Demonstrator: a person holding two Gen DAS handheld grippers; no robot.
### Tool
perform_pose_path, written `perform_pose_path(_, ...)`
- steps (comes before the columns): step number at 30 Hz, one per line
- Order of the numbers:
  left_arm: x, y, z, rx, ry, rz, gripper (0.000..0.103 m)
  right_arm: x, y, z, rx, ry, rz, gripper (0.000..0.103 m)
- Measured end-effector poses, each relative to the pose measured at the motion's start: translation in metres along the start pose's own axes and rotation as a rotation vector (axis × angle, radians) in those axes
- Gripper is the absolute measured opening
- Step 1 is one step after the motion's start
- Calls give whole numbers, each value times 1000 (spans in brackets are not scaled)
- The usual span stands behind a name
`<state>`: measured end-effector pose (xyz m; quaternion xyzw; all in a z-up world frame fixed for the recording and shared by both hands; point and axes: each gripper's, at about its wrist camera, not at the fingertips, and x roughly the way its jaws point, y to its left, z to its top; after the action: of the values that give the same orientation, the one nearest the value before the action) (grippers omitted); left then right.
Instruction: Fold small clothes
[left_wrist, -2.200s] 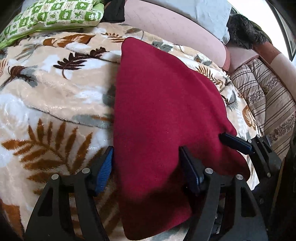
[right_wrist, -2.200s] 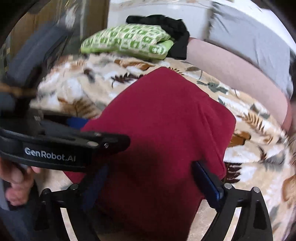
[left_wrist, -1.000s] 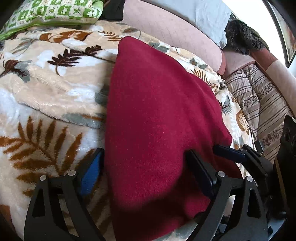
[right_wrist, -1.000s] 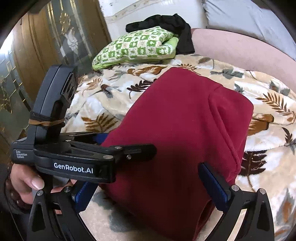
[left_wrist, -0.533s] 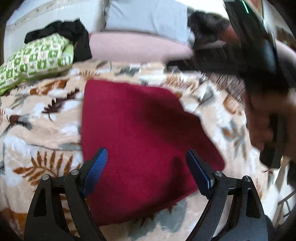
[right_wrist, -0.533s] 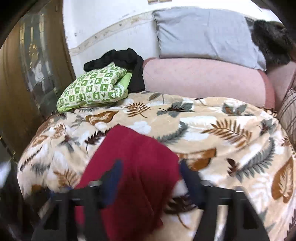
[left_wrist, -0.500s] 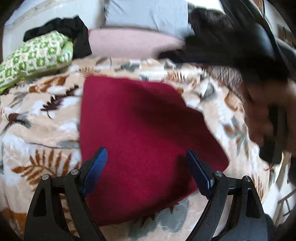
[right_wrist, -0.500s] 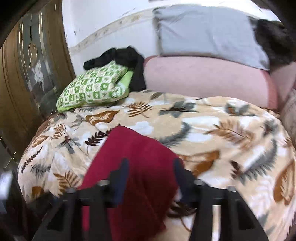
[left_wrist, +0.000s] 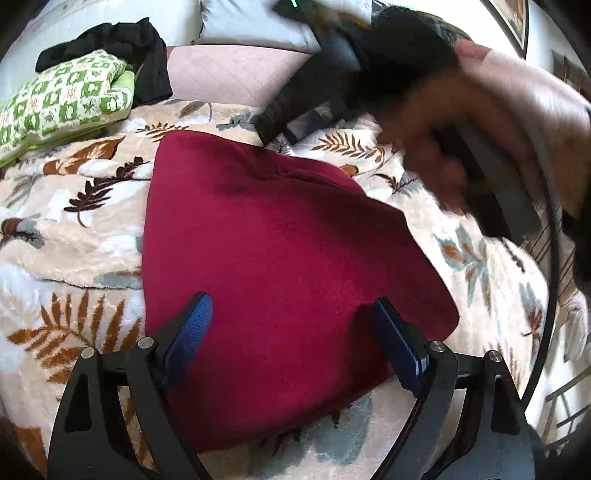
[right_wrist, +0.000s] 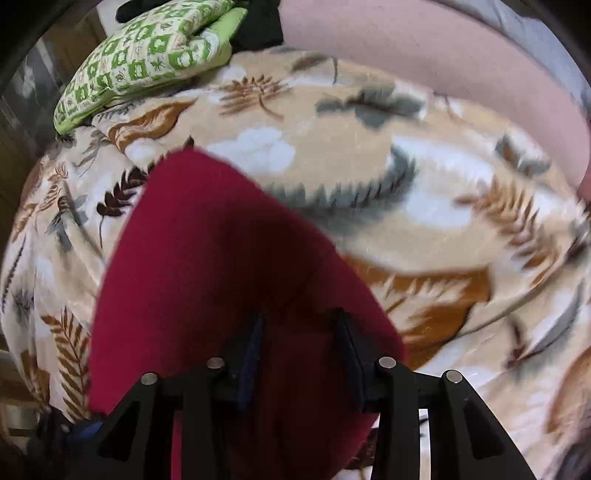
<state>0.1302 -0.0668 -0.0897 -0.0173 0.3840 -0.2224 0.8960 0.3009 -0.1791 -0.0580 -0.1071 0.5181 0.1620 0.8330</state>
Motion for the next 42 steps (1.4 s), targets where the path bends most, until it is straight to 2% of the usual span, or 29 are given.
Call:
perform_pose_path(1,-1,1,0,-6,-2,-8,88,-10,10,11,-27,-50,26,38)
perform_pose_path(3,-2,2,1,-12,-4,-17,88,-20,32,32,-63,-121,140,38)
perform_pose_path(5,-2,2,1,-12,-4,-21,88,-1,52,46,-103,-114,192,38)
perform_pose_path(6,-2,1,1,-10,-5,-19,88,19,56,47,-115,-64,174,38)
perform_pose_path(8,-1,1,1,-6,-2,-19,88,84,47,35,-99,121,49,38)
perform_pose_path(10,-2,0,1,-1,-11,-17,88,84,36,31,-37,53,90,39)
perform_pose_path(12,-3,-1,1,-2,-14,-19,88,75,36,32,-33,57,88,39)
perform_pose_path(13,-4,-1,1,-4,-16,-22,88,64,36,32,-51,52,89,39)
perform_pose_path(15,-11,4,2,-31,-42,-45,88,27,27,28,-80,-27,106,39)
perform_pose_path(17,-21,13,5,-73,-85,-63,88,-14,10,14,-62,-114,124,41)
perform_pose_path(18,-26,17,6,-90,-109,-47,88,-30,4,3,-48,-140,131,41)
perform_pose_path(20,-33,26,8,-132,-138,-22,88,-62,-6,-33,-44,-197,160,41)
perform_pose_path(22,-34,34,8,-184,-135,-53,87,-84,-2,-77,-102,-234,158,41)
perform_pose_path(25,-27,35,8,-203,-100,-77,86,-90,20,-124,-212,-245,124,42)
perform_pose_path(27,-23,30,7,-188,-85,-61,86,-85,32,-143,-249,-232,152,41)
perform_pose_path(29,-16,29,7,-185,-56,-55,86,-60,37,-159,-274,-171,168,42)
perform_pose_path(30,-14,29,6,-182,-46,-51,86,-46,35,-166,-272,-144,164,42)
perform_pose_path(31,-12,28,6,-172,-42,-35,86,-35,29,-173,-244,-164,194,42)
perform_pose_path(34,-7,24,5,-140,-32,9,87,-36,19,-177,-158,-220,244,42)
perform_pose_path(38,-3,20,5,-110,-25,56,89,-42,30,-183,-141,-239,203,45)
perform_pose_path(42,-1,18,5,-89,-19,81,90,-44,46,-179,-134,-209,208,74)
